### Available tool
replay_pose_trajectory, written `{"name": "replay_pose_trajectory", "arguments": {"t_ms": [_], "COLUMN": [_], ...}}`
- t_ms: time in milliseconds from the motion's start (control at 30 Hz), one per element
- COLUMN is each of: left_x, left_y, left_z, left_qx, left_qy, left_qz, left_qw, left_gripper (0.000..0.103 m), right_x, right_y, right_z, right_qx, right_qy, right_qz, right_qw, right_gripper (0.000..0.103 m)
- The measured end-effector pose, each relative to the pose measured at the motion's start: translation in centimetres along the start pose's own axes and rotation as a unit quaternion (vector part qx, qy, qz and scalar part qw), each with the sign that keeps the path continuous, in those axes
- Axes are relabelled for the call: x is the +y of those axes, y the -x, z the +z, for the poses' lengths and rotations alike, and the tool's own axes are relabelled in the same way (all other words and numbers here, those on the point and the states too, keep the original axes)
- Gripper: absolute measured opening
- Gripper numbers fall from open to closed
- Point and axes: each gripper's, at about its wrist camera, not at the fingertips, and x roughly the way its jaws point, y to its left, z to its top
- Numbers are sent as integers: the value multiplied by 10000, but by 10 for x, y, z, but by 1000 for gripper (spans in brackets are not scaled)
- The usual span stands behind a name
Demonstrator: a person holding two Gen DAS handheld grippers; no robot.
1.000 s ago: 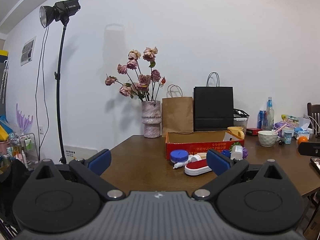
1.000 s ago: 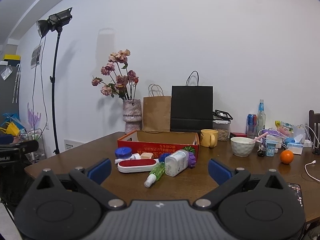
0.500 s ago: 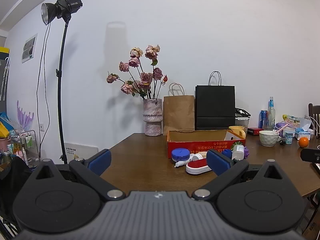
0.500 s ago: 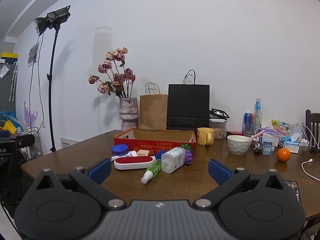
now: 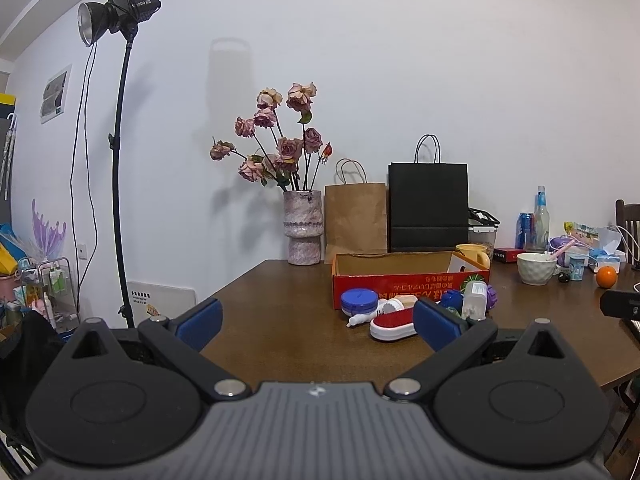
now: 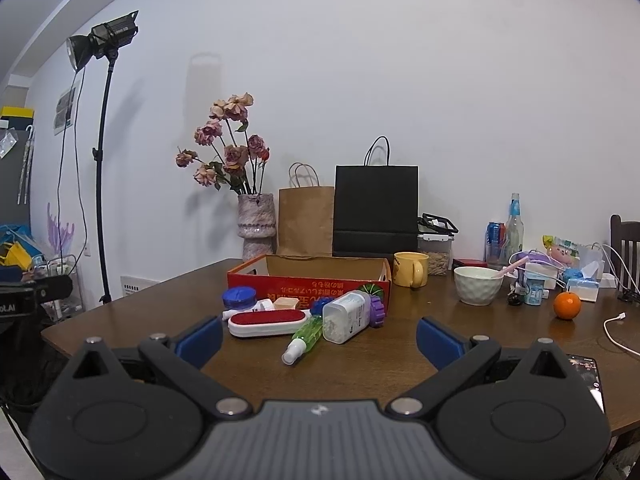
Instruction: Organize rigid objects
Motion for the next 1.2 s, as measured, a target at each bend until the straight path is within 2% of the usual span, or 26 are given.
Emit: {"name": "replay_pose_trajectory", "arguments": {"t_ms": [500,600,733,967,1200], "left_x": [4,1,-9,-11,-15], "left_y": [-9,-21,-38,-76,-128], "left_z": [-3,-8,-14,-24,-20], "left_qx": [86,209,174,449,552], "left_qy": [39,-31,-204,177,186], "left_qz": [-76,-19,122,176,114], "left_qw": [9999,9998,9996,9987,9982], "left_gripper": [103,103,103,103,103], "right_x": [5,5,2,-5,-20], "right_y": [-12,-20,-35,-81,-123], "right_z": [-7,-15,-23,-23,-5], "right_qx": [101,180,294,614,335], "right_qy": [22,19,-7,33,-151], "right_qz": [-20,-3,105,157,134], "right_qw": [9999,9998,9995,9980,9992], "right_gripper": [103,103,103,103,103]}}
